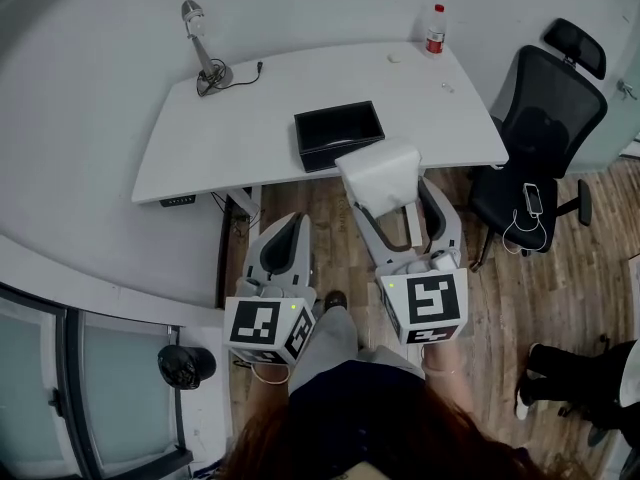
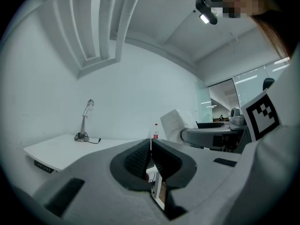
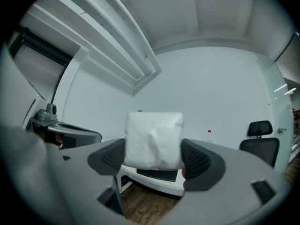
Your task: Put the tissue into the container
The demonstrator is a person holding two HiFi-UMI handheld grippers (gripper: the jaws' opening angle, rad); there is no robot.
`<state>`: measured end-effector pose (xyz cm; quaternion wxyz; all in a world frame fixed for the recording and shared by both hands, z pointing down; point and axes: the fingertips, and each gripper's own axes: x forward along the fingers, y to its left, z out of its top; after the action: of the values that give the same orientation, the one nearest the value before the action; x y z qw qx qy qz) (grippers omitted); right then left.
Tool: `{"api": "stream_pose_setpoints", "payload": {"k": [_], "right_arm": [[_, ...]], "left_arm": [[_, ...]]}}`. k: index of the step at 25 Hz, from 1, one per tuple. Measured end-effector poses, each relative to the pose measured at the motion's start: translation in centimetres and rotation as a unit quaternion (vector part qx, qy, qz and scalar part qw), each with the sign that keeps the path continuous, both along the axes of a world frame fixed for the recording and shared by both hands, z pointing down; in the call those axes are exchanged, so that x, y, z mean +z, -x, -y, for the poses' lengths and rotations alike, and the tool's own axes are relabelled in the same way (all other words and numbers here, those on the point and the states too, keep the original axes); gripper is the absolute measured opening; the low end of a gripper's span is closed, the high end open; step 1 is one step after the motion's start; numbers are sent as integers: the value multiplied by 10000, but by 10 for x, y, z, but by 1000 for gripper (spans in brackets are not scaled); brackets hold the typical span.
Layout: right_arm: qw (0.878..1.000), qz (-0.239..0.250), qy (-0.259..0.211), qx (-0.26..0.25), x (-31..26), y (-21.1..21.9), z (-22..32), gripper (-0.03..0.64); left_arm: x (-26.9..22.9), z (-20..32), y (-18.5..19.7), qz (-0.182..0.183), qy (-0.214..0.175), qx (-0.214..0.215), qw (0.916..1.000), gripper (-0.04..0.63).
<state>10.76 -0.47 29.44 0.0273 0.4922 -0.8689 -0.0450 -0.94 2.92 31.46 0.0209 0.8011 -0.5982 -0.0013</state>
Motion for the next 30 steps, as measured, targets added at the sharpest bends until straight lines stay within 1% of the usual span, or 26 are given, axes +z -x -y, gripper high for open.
{"api": "stream_pose_setpoints", "payload": {"k": [7,17,30], "right_arm": [[9999,-97,16,-27,0,4,25,390],[9997,-184,120,77,2,5,65,390],[9992,-299,230,136,5,35,112,390]], "left_arm": [[-1,26,3,-42,9,-11,10000,28],[-2,67,6,-23,47,104,9999,29],[-8,117,36,-36,-9,204,9998,29]]}}
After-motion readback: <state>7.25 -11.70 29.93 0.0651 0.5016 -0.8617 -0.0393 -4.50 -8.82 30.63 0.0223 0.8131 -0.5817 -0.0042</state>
